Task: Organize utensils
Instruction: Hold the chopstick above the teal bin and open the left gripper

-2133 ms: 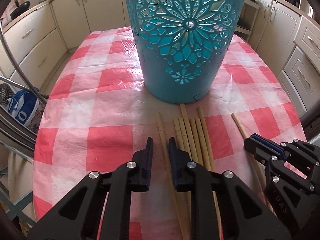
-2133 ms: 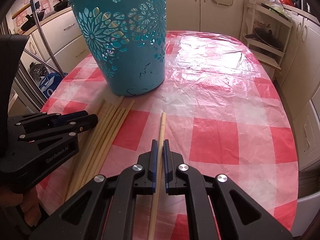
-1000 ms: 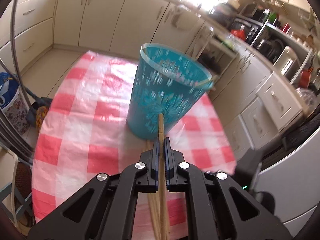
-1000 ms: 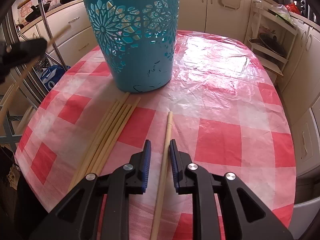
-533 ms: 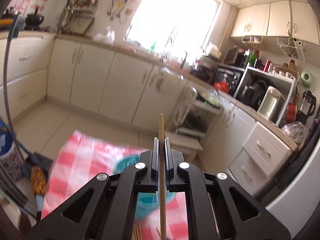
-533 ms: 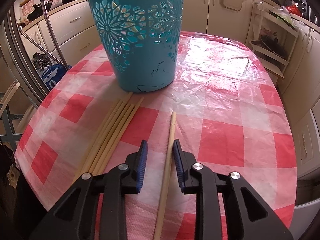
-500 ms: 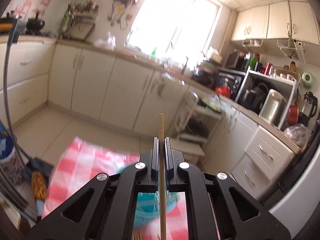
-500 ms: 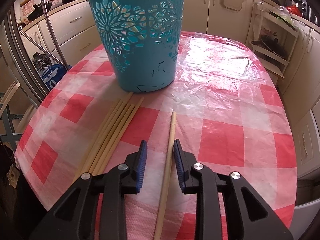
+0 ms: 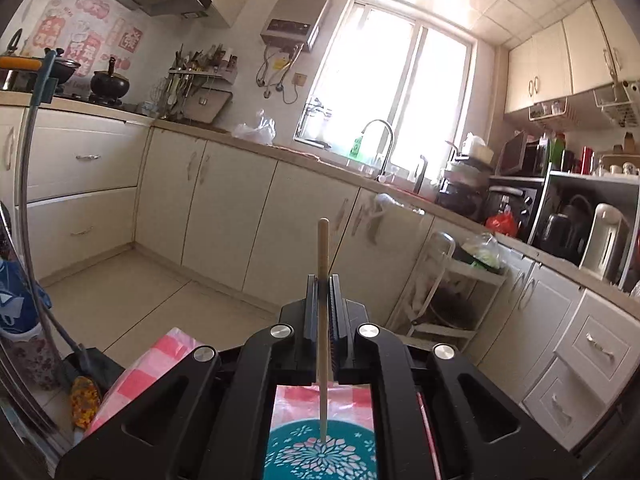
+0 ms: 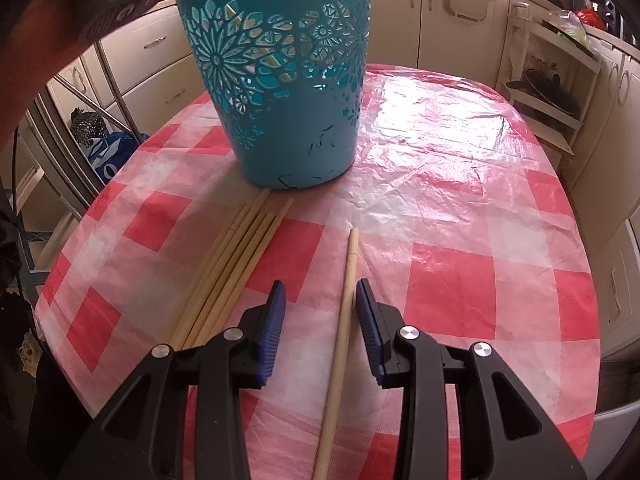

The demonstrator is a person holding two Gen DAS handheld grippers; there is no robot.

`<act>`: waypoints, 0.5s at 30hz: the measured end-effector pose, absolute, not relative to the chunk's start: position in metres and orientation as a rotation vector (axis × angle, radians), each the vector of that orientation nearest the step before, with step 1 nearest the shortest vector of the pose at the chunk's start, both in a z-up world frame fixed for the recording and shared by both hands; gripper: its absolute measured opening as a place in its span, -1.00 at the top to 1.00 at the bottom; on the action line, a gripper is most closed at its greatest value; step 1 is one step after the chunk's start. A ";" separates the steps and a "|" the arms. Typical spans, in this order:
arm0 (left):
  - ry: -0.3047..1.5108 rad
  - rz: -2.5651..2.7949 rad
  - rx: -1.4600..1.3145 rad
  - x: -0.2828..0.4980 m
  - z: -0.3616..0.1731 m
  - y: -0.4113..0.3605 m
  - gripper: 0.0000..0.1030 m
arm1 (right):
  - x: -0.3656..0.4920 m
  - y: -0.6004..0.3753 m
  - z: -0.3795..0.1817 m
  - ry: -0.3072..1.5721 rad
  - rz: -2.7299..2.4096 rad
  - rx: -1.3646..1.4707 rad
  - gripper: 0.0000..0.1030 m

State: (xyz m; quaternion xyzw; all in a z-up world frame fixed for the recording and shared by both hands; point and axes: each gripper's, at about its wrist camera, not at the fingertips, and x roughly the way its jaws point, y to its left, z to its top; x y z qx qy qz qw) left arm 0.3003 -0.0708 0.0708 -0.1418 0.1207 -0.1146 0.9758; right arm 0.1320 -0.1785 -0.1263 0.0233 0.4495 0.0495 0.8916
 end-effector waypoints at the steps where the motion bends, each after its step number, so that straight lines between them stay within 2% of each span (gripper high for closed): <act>1: 0.254 -0.228 -0.273 0.300 0.066 -0.071 0.91 | 0.132 -0.180 -0.126 0.935 0.105 0.061 0.29; 7: 0.346 -0.227 -0.183 0.287 0.038 -0.069 0.90 | 0.137 -0.192 -0.125 0.954 0.127 0.170 0.29; 9: 0.384 -0.225 -0.173 0.282 0.029 -0.065 0.82 | 0.138 -0.193 -0.125 0.957 0.129 0.185 0.29; 13: 0.428 -0.194 -0.177 0.264 0.014 -0.048 0.26 | 0.137 -0.190 -0.124 0.957 0.127 0.174 0.28; 15: 0.432 -0.174 -0.183 0.253 0.008 -0.037 0.14 | 0.137 -0.190 -0.124 0.958 0.128 0.180 0.27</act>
